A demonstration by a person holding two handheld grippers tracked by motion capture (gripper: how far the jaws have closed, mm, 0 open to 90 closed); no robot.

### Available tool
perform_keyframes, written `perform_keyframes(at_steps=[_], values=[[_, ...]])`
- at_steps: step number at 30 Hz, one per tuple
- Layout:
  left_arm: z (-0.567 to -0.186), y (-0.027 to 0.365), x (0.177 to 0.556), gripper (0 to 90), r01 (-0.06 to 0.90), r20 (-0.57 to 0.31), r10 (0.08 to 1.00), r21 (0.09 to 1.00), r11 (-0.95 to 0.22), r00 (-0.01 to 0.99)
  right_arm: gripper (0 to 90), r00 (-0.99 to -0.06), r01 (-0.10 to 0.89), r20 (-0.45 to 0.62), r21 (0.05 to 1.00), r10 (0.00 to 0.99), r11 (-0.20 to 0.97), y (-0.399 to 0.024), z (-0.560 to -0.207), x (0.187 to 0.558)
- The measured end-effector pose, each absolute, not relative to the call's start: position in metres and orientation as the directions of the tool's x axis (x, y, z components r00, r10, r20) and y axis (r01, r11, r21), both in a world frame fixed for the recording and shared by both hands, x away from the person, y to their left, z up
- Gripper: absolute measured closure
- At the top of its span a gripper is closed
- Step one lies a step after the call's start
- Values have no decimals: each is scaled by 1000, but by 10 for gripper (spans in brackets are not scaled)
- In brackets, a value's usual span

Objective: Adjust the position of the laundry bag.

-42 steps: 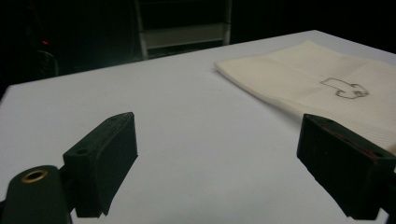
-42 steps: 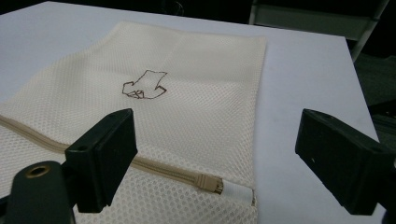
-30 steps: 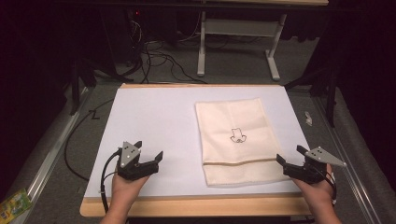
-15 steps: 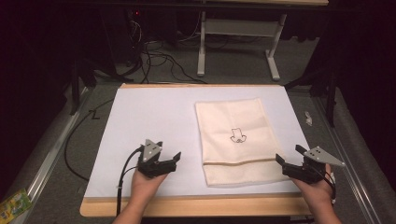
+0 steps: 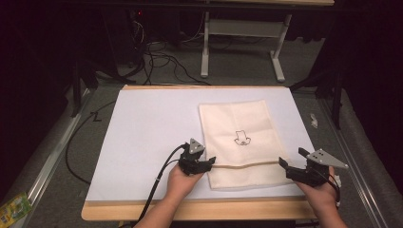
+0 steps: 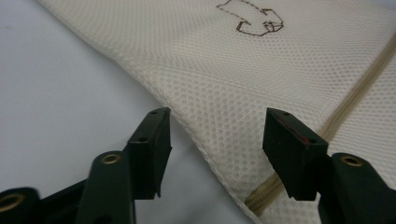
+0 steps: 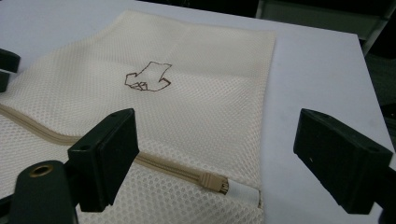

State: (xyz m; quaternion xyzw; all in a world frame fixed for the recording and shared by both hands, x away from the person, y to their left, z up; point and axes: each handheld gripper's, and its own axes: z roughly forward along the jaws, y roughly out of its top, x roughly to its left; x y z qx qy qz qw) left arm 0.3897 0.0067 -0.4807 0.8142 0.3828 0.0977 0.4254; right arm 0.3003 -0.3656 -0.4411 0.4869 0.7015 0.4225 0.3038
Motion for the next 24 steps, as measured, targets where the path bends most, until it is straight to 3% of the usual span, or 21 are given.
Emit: perform_keyframes(at_steps=[6, 10, 21, 24], values=[[-481, 2, 387, 731, 514, -88, 706, 749, -418, 703, 149, -342, 428, -15, 888, 939, 170, -365, -441, 299], [-481, 7, 388, 878, 528, -117, 700, 746, -406, 704, 154, -337, 430, -13, 887, 941, 167, -366, -441, 299], [-474, 68, 387, 890, 583, -100, 782, 726, -365, 615, 181, -340, 429, -5, 889, 940, 160, -368, -441, 299], [-478, 98, 368, 878, 599, -128, 782, 721, -349, 610, 234, -356, 439, -2, 882, 935, 169, -367, -443, 298]])
